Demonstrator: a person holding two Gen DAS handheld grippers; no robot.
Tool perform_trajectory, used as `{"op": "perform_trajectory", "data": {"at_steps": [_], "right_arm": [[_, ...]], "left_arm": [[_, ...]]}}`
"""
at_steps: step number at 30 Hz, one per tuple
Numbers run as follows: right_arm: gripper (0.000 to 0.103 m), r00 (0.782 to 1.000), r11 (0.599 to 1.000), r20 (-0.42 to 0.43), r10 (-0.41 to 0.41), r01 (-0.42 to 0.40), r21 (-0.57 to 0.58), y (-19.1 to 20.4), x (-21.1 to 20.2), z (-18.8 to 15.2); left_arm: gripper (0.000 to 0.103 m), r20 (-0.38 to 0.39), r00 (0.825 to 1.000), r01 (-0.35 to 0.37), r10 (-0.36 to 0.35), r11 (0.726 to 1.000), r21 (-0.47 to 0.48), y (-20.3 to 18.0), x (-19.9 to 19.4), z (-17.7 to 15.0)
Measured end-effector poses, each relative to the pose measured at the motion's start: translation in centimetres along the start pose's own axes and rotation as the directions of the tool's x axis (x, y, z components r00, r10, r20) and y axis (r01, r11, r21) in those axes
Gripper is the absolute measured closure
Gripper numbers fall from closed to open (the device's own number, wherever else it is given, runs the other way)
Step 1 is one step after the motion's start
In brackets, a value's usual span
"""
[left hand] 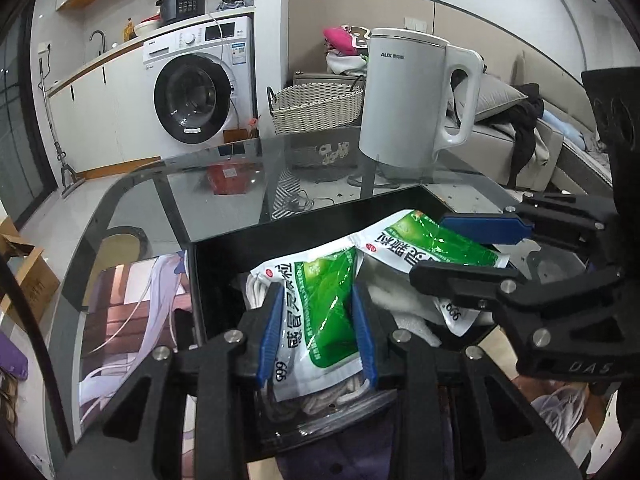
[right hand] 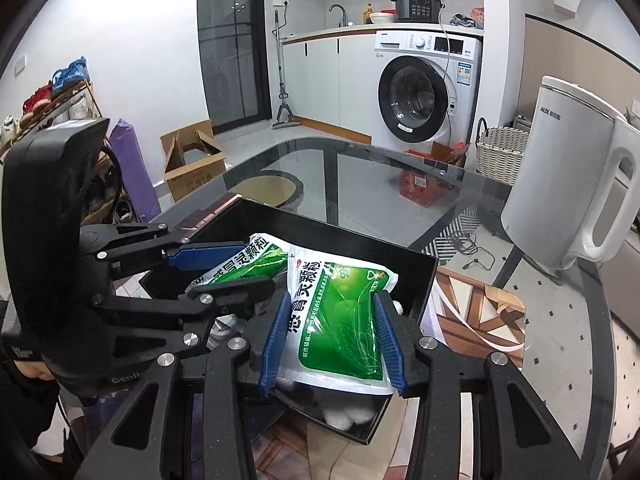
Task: Organize soft objects
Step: 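Lift both green packets and carry them over the black box, then open both grippers to drop the green packets into the box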
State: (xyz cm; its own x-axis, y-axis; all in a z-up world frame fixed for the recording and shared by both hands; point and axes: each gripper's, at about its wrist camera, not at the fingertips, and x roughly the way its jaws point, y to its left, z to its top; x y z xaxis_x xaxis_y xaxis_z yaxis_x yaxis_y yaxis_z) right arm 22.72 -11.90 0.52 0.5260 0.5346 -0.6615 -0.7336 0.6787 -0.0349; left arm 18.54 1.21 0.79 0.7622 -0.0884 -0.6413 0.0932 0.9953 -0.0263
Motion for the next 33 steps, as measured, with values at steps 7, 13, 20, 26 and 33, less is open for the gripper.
{"op": "perform_trajectory", "data": {"at_steps": [7,13,20,26,33], "right_arm": [[0.06,0.999,1.0,-0.037,-0.019,0.019,-0.01,0.2,1.6,0.2],[0.061,0.996,0.999,-0.081,-0.037,0.035,-0.036,0.4,2.1,0.5],[0.046,0.999,0.998,-0.017,-0.035,0.034,-0.047,0.5,0.1,0.2],[0.019,0.996,0.996,0.05,-0.077,0.079,-0.046,0.3,-3.9,-0.4],[0.0,0.997,0.996,0.044,-0.064,0.067,-0.056,1.2,-6.8,-1.4]], "left_arm": [[0.07,0.003,1.0,-0.001,0.001,1.0,0.006,0.0,0.1,0.1],[0.07,-0.001,1.0,0.0,0.0,1.0,0.004,0.0,0.1,0.0],[0.058,-0.027,1.0,-0.006,0.006,1.0,-0.006,-0.2,0.0,0.0],[0.012,0.04,0.998,-0.038,0.038,0.999,-0.001,-0.6,-2.9,-0.4],[0.0,0.087,0.996,-0.024,0.028,0.999,-0.041,-0.1,-6.6,-1.3]]}}
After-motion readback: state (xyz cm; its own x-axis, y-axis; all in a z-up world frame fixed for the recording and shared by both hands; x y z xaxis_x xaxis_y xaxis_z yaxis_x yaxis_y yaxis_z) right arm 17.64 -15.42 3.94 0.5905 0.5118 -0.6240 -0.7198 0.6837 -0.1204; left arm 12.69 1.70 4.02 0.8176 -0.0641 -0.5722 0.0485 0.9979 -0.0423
